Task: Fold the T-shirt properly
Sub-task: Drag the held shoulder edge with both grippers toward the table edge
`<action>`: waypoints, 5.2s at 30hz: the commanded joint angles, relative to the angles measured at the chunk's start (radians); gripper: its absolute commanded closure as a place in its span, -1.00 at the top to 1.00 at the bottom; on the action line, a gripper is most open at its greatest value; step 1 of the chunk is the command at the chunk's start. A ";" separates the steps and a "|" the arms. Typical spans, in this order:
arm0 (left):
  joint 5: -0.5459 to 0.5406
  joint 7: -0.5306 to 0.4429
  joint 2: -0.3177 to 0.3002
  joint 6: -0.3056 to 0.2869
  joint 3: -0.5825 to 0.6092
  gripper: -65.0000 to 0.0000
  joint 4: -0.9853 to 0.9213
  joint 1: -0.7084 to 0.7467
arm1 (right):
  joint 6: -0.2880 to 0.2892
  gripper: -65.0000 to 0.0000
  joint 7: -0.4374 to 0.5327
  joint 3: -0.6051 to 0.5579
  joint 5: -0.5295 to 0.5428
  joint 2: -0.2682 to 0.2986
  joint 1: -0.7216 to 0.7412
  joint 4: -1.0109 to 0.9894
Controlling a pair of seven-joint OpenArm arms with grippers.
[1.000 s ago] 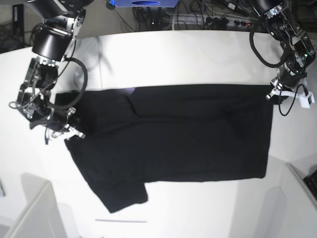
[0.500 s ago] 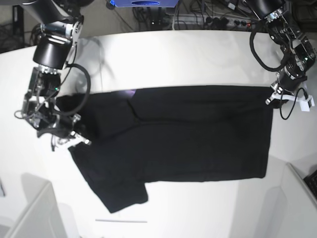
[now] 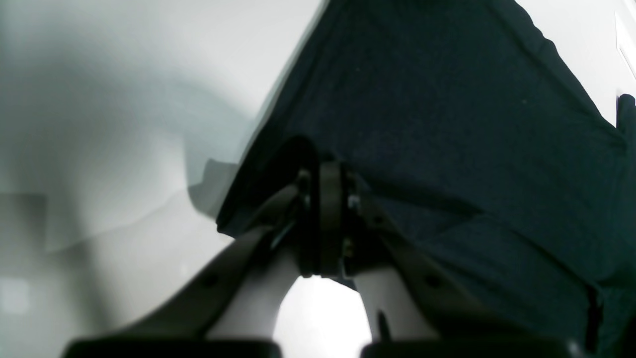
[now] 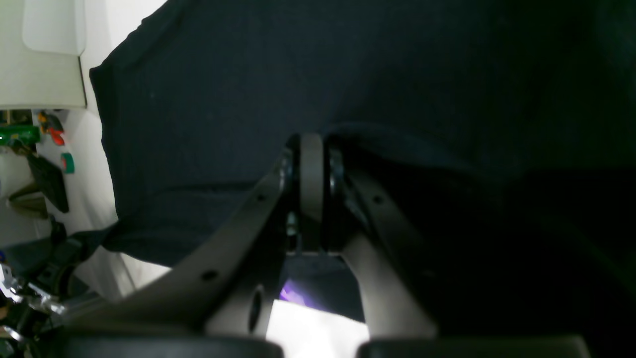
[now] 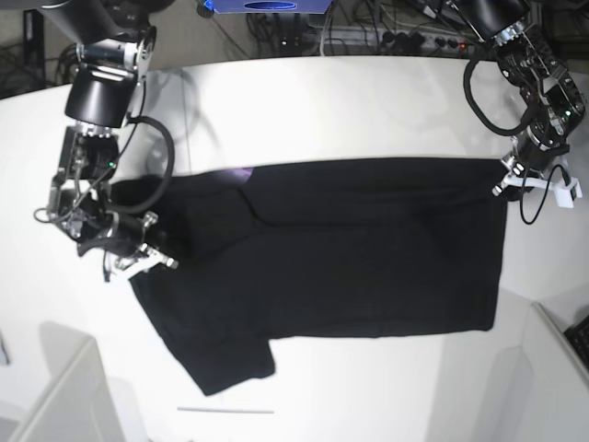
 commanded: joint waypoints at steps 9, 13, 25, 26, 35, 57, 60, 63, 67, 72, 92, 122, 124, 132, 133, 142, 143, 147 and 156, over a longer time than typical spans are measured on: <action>-0.017 -0.020 -0.017 -0.005 -0.012 -0.17 0.025 -0.010 | 0.002 -0.25 0.015 0.108 0.019 0.006 0.004 0.036; -0.020 -0.023 -0.014 -0.008 -0.070 0.30 0.102 -0.010 | 0.002 -0.27 0.017 0.192 0.019 0.008 -0.030 0.115; -0.151 -0.020 0.025 -0.148 -0.285 0.31 0.168 0.184 | -0.234 0.03 0.017 0.291 0.025 -0.032 -0.369 0.517; -0.163 -0.020 0.026 -0.172 -0.294 0.31 0.151 0.197 | -0.234 0.07 0.017 0.317 0.025 -0.050 -0.388 0.516; -0.160 -0.023 0.022 -0.180 -0.294 0.31 -0.067 0.170 | -0.232 0.10 0.017 0.367 0.024 -0.118 -0.431 0.461; -0.011 -0.085 0.003 -0.180 -0.153 0.31 -0.214 0.027 | -0.232 0.10 0.204 0.361 0.024 -0.127 -0.386 0.252; -0.011 -0.086 -0.001 -0.180 -0.110 0.31 -0.211 0.027 | -0.232 0.09 0.204 0.366 0.021 -0.127 -0.349 0.227; -0.011 -0.088 0.000 -0.180 -0.090 0.31 -0.214 0.025 | -0.232 0.09 0.206 0.367 0.019 -0.127 -0.320 0.194; -0.011 -0.088 0.003 -0.180 -0.090 0.31 -0.215 0.025 | -0.232 0.09 0.230 0.363 0.018 -0.124 -0.299 0.149; -0.011 -0.088 0.003 -0.178 -0.093 0.31 -0.215 0.025 | -0.231 0.09 0.279 0.358 0.018 -0.124 -0.300 0.112; -0.014 -0.078 -0.032 -0.178 -0.085 -1.00 -0.251 0.016 | -0.085 -1.00 0.276 0.384 0.018 -0.092 -0.293 0.060; -0.022 -0.052 -0.073 -0.181 -0.094 -1.00 -0.018 0.302 | -0.082 -1.00 0.147 0.390 0.025 -0.100 -0.603 0.412; -0.022 -0.052 -0.073 -0.181 -0.094 -1.00 -0.018 0.315 | -0.082 -1.00 0.147 0.392 0.025 -0.115 -0.621 0.412; -0.022 -0.055 -0.072 -0.181 -0.096 -1.00 0.028 0.394 | -0.077 -1.00 0.147 0.387 0.025 -0.118 -0.682 0.412; -0.022 -0.055 -0.072 -0.181 -0.096 -1.00 0.033 0.403 | -0.077 -1.00 0.147 0.386 0.025 -0.118 -0.690 0.412; -0.022 -0.055 -0.073 -0.181 -0.096 -1.00 0.044 0.454 | -0.077 -1.00 0.147 0.384 0.025 -0.118 -0.748 0.476; -0.022 -0.055 -0.072 -0.181 -0.096 -1.00 0.044 0.455 | -0.077 -1.00 0.147 0.383 0.025 -0.118 -0.756 0.490; -0.022 -0.055 -0.072 -0.181 -0.096 -1.00 0.038 0.457 | -0.077 -1.00 0.137 0.383 0.025 -0.120 -0.771 0.513; -0.022 -0.054 -0.072 -0.181 -0.096 -1.00 0.039 0.467 | -0.079 -1.00 0.091 0.392 0.024 -0.136 -0.776 0.510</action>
